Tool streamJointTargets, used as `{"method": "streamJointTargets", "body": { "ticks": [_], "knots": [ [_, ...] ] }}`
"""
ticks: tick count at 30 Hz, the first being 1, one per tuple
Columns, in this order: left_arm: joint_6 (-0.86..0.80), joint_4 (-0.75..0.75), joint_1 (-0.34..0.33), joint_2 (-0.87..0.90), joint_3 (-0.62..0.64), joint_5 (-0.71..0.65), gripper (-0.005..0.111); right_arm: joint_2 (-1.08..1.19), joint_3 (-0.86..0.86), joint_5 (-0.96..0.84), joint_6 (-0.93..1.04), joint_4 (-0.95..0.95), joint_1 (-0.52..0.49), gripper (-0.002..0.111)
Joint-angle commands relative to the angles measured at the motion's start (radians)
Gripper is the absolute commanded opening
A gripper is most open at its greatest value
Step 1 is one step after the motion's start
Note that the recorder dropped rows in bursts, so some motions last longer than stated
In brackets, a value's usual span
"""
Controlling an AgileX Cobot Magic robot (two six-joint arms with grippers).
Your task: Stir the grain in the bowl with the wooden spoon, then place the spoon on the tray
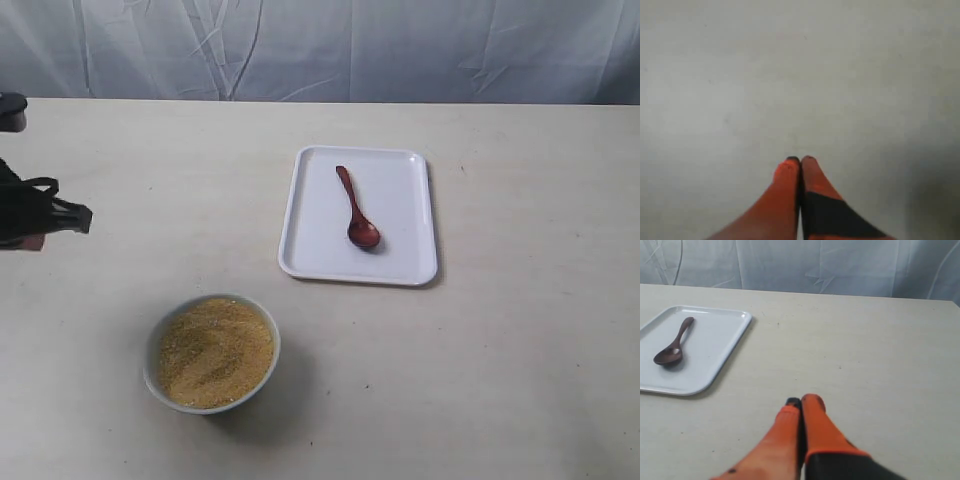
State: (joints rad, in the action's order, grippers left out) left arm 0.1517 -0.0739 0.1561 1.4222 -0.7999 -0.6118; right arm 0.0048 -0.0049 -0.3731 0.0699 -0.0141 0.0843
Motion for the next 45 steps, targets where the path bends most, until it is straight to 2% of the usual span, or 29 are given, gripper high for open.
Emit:
{"method": "streamJointTargets", "body": {
  "ticks": [1,6,14,20,28,33,37,41,45],
  "knots": [
    [-0.192,0.207,-0.071,-0.09,-0.005,-0.114,0.0,-0.005,0.005,0.013,0.0,0.0,-0.007,0.0],
    [-0.168,0.214,-0.114,-0.33,-0.005,-0.175,0.0,-0.005,0.005,0.013,0.0,0.0,-0.007,0.0],
    [-0.163,0.269,-0.114,-0.818,-0.005,-0.226,0.0,-0.005,0.005,0.013,0.0,0.0,-0.007,0.0],
    [-0.163,0.233,-0.114,-1.083,-0.005,-0.283,0.0,-0.005,0.005,0.013,0.0,0.0,-0.007,0.0],
    [-0.163,0.228,-0.114,-1.26,-0.005,-0.285,0.0,-0.005,0.005,0.013,0.0,0.0,-0.007,0.0],
    [-0.17,0.136,-0.114,-1.283,-0.005,-0.277,0.0,-0.005,0.005,0.013,0.0,0.0,-0.007,0.0],
    [-0.17,0.062,-0.116,-1.313,0.064,-0.141,0.0,-0.005,0.005,0.013,0.0,0.0,-0.007,0.0],
    [-0.17,0.066,-0.118,-1.37,0.233,0.108,0.0,-0.005,0.005,0.013,0.0,0.0,-0.007,0.0],
    [-0.17,0.062,-0.118,-1.422,0.42,0.271,0.0,-0.005,0.005,0.013,0.0,0.0,-0.007,0.0]
  ]
}}
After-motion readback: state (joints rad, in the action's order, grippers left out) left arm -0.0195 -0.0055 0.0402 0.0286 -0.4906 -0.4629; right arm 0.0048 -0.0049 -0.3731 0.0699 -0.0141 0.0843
